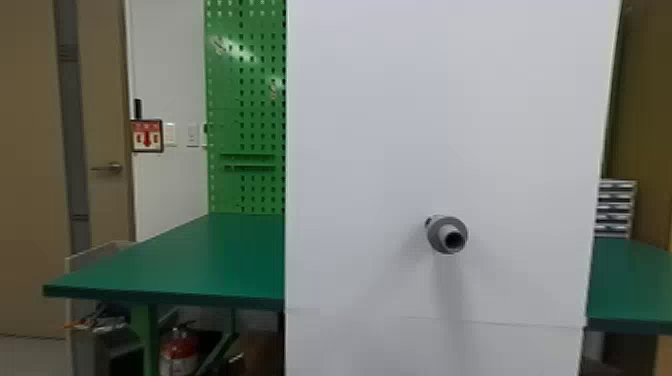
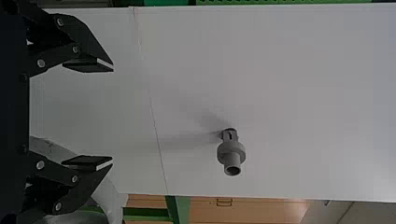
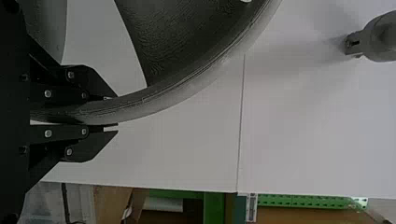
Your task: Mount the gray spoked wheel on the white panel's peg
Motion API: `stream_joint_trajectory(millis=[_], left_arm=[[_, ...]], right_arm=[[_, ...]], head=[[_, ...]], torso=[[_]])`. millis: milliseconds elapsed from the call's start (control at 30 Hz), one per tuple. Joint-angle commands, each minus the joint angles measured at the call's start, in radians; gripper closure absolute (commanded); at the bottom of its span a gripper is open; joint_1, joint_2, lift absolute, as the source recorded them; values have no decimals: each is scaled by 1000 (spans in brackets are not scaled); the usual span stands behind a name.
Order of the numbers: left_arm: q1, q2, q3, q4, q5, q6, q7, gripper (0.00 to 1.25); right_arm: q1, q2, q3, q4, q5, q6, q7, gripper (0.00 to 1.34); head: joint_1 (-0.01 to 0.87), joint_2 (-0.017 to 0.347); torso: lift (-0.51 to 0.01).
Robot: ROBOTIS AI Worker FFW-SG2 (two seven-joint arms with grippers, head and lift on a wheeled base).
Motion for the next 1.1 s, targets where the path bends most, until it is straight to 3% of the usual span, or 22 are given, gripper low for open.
stream_joint_trajectory(millis=[0,1067], left_arm=[[-5,0,-2,0,-1,0,-4,535],[-6,-2,0,2,-8,5,-9,538]], right_arm=[[0,1,2,55,-27,-43,1,1306],[-4,1,20,58,-29,-38,1,1306]], head=[[123,-8],[123,-8]], torso=[[-401],[-401]])
